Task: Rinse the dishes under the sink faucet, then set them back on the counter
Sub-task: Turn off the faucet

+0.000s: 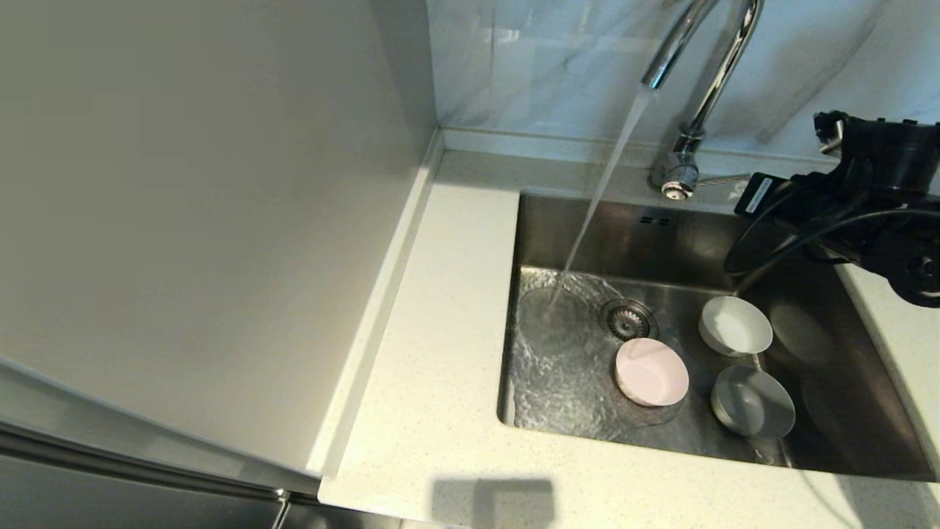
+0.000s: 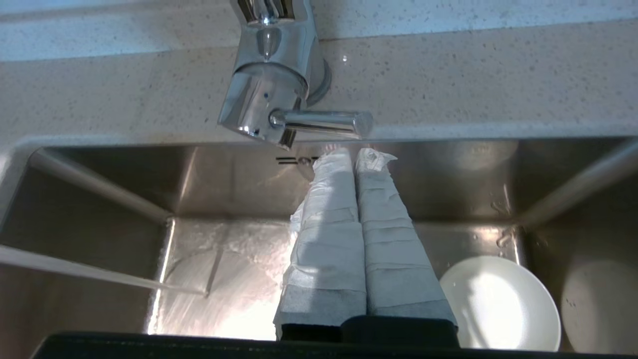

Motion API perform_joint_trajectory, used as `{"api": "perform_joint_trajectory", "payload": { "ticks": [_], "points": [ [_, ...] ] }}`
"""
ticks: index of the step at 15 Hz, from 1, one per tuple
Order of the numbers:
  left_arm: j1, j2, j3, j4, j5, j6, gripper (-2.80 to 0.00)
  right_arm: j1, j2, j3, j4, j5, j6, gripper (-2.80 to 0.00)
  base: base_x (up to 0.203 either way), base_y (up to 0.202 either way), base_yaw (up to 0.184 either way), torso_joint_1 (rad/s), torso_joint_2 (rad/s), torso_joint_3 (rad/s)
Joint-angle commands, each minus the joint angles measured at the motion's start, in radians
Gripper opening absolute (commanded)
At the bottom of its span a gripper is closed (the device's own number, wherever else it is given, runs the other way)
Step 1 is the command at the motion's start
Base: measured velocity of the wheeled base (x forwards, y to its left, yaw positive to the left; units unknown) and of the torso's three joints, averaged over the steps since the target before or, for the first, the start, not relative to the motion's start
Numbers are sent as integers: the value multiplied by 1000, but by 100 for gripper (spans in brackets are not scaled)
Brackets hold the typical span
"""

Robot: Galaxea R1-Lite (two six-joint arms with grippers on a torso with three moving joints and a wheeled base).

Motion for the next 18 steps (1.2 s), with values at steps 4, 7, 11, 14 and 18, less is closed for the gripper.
{"api": "perform_joint_trajectory", "payload": {
  "ticks": [4,7,11,14,18],
  "points": [
    [0,-3,0,0,1,-1,-280,-1,32,-56,-2,-1,2,-280,0,0,0,0,0,0],
    [0,-3,0,0,1,-1,-280,-1,64,-102,-2,-16,2,-280,0,0,0,0,0,0],
    [0,-3,0,0,1,0,-280,-2,95,-152,-2,-17,2,-280,0,0,0,0,0,0],
    [0,-3,0,0,1,0,-280,-2,111,-178,-2,-19,1,-280,0,0,0,0,0,0],
    [0,-3,0,0,1,-1,-280,-2,128,-208,-2,-19,1,-280,0,0,0,0,0,0]
  ]
}}
